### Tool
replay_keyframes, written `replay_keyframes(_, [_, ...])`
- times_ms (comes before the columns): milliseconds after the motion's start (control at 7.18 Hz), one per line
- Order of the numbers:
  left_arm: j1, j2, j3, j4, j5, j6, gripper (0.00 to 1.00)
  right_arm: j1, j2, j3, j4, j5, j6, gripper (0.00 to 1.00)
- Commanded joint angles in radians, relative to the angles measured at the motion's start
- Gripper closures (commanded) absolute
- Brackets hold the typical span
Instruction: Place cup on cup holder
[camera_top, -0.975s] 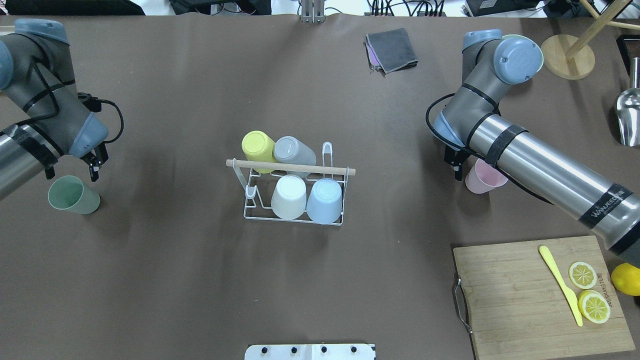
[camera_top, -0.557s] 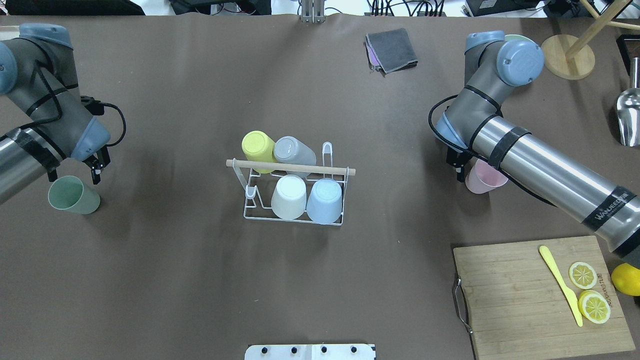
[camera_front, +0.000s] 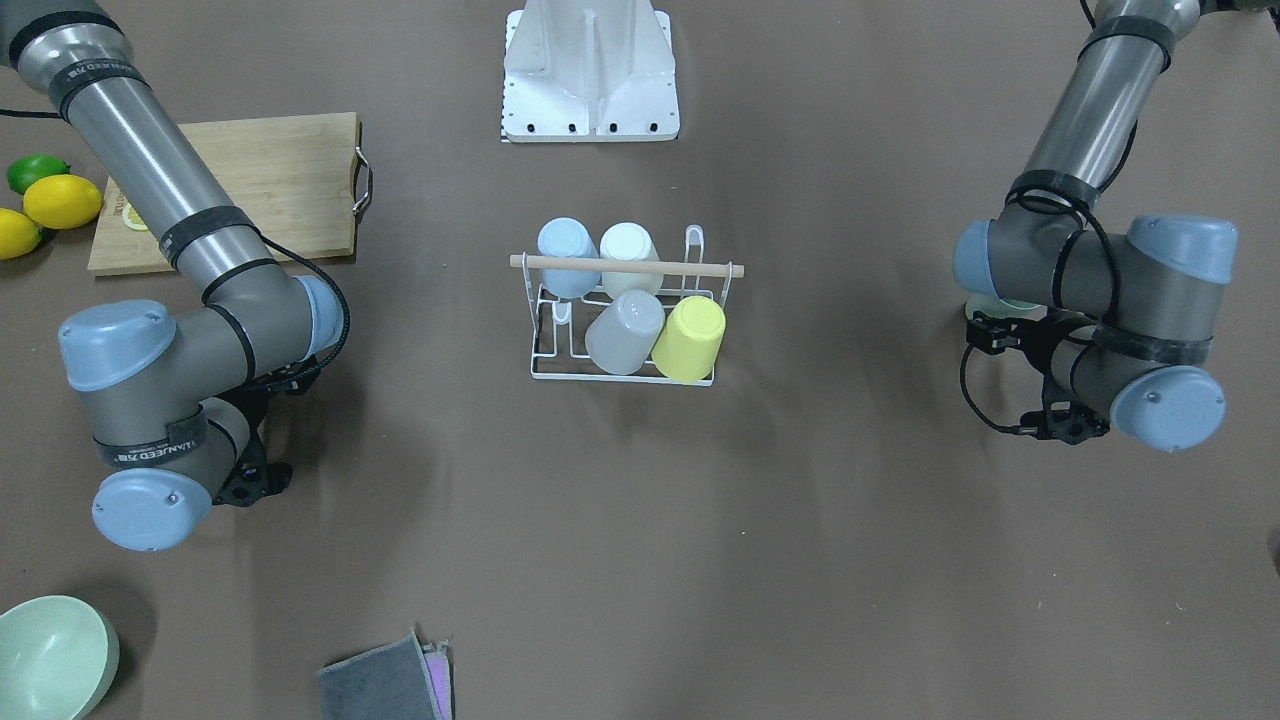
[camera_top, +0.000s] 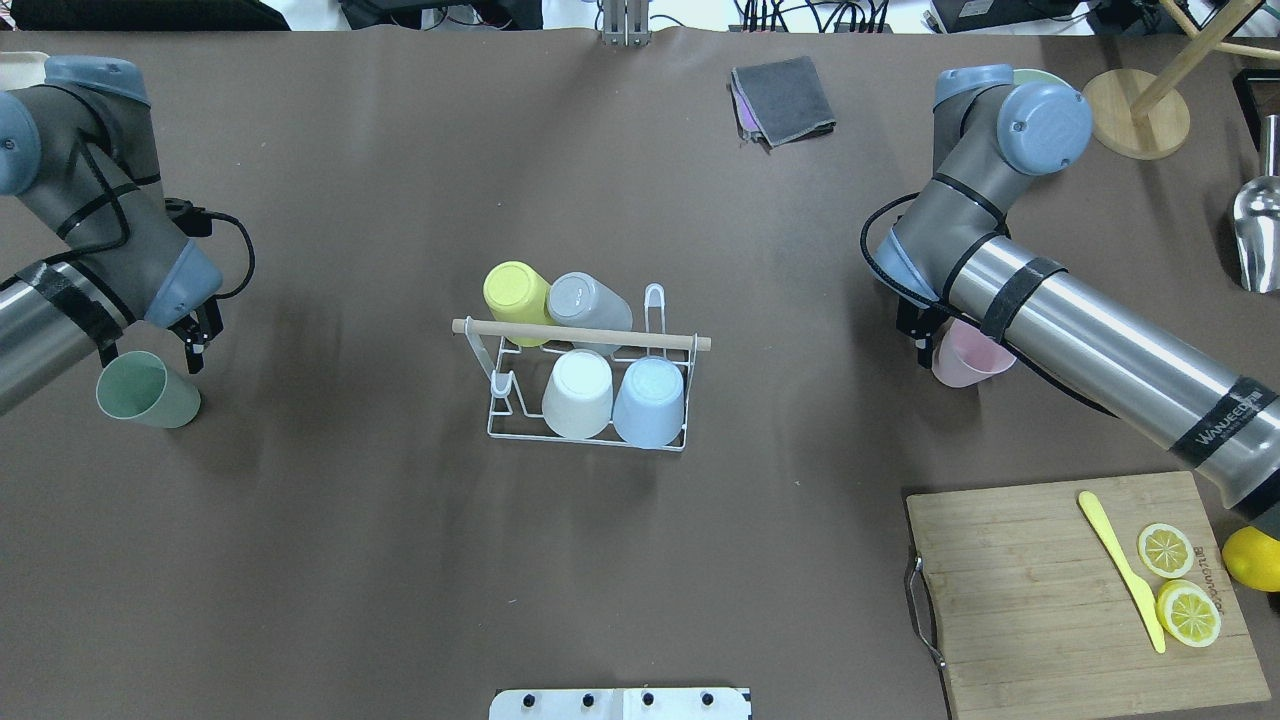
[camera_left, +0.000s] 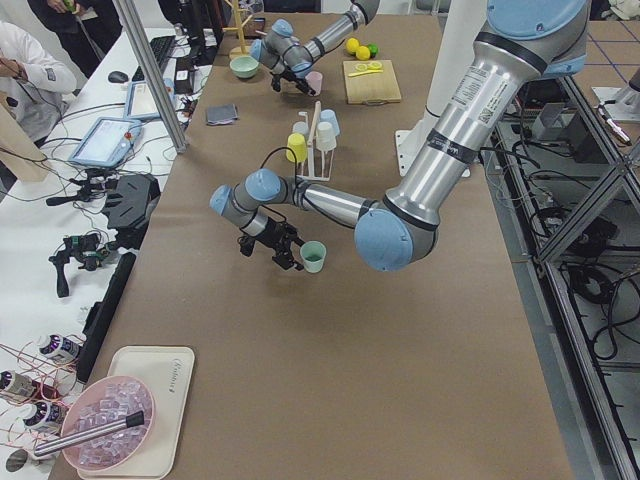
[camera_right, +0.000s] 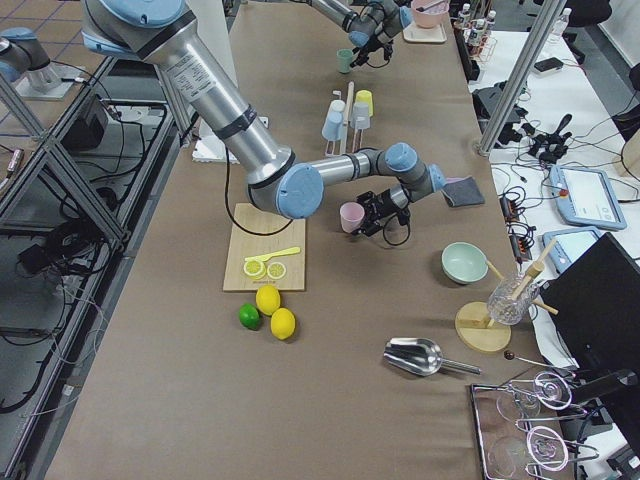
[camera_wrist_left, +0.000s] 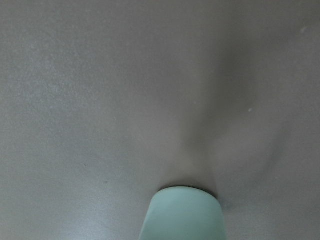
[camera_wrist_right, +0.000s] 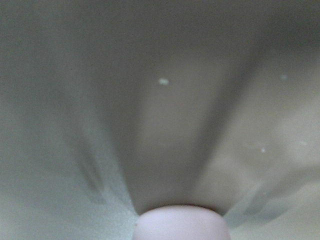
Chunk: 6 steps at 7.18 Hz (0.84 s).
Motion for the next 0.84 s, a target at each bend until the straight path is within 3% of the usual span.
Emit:
replay_keyframes(0, [0.011, 0.0, 0.005, -0.001, -0.001, 0.009, 0.02, -0.006, -0.003, 0.0, -0.003, 0.0, 0.002, 0.01])
replay_keyframes(279, [0.015, 0.008, 0.005, 0.001, -0.005, 0.018, 0.03, -0.008, -0.004, 0.002, -0.004, 0.0, 0.003, 0.02])
replay_keyframes(557, [0.015, 0.009, 0.009, 0.008, -0.005, 0.048, 0.03, -0.005, 0.0, 0.0, -0.044, 0.0, -0.004, 0.72])
replay_keyframes(696, [0.015, 0.009, 0.011, 0.008, -0.005, 0.049, 0.03, -0.005, -0.001, 0.0, -0.044, 0.0, -0.004, 0.89])
